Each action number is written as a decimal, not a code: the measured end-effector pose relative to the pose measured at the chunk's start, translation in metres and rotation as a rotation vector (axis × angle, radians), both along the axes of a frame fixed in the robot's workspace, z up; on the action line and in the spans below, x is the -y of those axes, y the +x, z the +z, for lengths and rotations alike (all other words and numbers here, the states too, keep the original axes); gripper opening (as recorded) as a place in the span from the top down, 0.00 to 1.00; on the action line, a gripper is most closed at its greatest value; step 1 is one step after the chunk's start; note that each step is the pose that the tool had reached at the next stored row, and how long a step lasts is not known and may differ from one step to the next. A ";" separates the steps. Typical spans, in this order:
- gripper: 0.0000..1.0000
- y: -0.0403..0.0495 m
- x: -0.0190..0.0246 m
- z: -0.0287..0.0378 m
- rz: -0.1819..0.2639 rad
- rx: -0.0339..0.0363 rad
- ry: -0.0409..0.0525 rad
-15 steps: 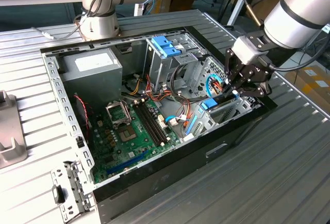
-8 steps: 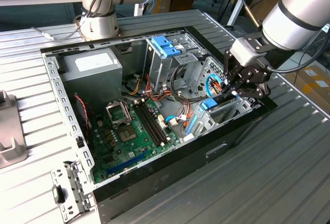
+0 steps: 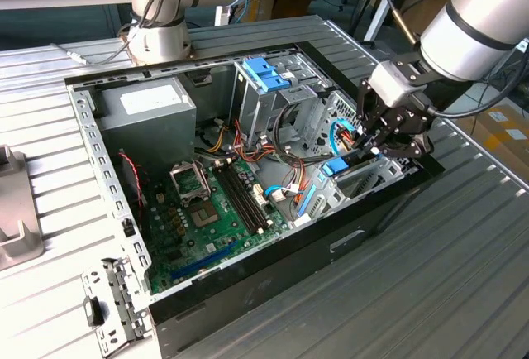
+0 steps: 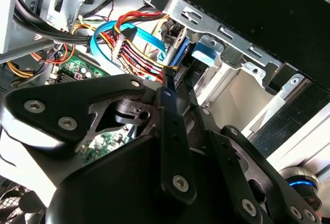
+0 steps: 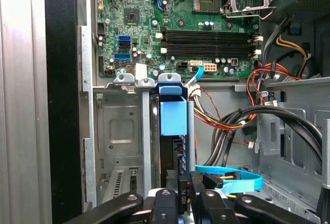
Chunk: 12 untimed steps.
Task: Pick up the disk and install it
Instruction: 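Insert the first disk wire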
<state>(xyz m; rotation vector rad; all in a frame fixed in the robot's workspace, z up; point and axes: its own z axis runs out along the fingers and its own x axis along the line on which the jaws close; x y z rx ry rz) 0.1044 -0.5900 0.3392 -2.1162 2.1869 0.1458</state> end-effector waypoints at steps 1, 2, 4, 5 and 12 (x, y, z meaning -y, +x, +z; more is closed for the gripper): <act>0.76 0.0000 0.0000 0.0014 0.000 0.0000 0.0001; 0.76 0.0000 0.0000 0.0070 0.000 0.0000 0.0010; 0.76 0.0000 0.0000 0.0119 0.000 0.0000 0.0014; 0.76 0.0000 0.0000 0.0134 0.000 0.0000 0.0015; 0.90 0.0006 -0.0006 0.0157 0.000 -0.0003 0.0032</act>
